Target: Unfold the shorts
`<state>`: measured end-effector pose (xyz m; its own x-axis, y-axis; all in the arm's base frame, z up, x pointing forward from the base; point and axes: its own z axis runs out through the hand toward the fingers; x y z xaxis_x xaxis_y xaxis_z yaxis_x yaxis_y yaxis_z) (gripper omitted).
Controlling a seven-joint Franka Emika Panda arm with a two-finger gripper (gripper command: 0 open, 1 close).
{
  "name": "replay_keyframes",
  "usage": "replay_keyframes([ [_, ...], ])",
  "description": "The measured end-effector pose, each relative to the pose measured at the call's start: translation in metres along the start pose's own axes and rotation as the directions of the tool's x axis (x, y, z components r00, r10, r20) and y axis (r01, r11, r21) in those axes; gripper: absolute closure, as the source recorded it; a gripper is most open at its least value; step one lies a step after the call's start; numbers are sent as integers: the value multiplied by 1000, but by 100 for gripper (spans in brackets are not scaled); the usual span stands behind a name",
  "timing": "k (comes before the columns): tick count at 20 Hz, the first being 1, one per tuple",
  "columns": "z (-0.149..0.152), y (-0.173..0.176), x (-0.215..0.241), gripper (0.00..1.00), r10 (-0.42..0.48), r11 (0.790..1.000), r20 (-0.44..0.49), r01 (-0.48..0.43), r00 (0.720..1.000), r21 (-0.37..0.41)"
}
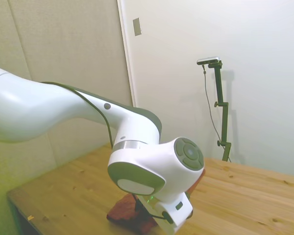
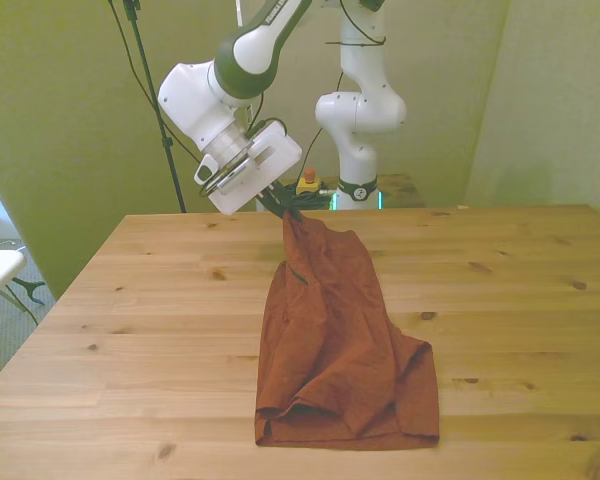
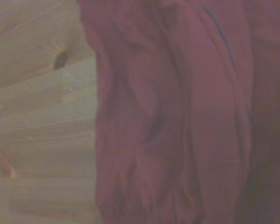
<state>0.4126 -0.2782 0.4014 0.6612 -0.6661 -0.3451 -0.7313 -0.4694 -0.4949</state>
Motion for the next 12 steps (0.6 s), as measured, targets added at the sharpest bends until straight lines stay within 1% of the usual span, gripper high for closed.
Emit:
replay_keyframes([
  [3,-5,-56,-27,100,-59,996,-53,56,997,-67],
  [5,-7,-85,-48,100,-93,991,-75,85,993,-102],
  [7,-10,-103,-65,100,-117,987,-92,105,989,-125],
  [9,-13,-115,-78,100,-132,980,-123,110,984,-167],
  [12,-4,-133,-94,100,-163,964,-169,121,972,-237],
])
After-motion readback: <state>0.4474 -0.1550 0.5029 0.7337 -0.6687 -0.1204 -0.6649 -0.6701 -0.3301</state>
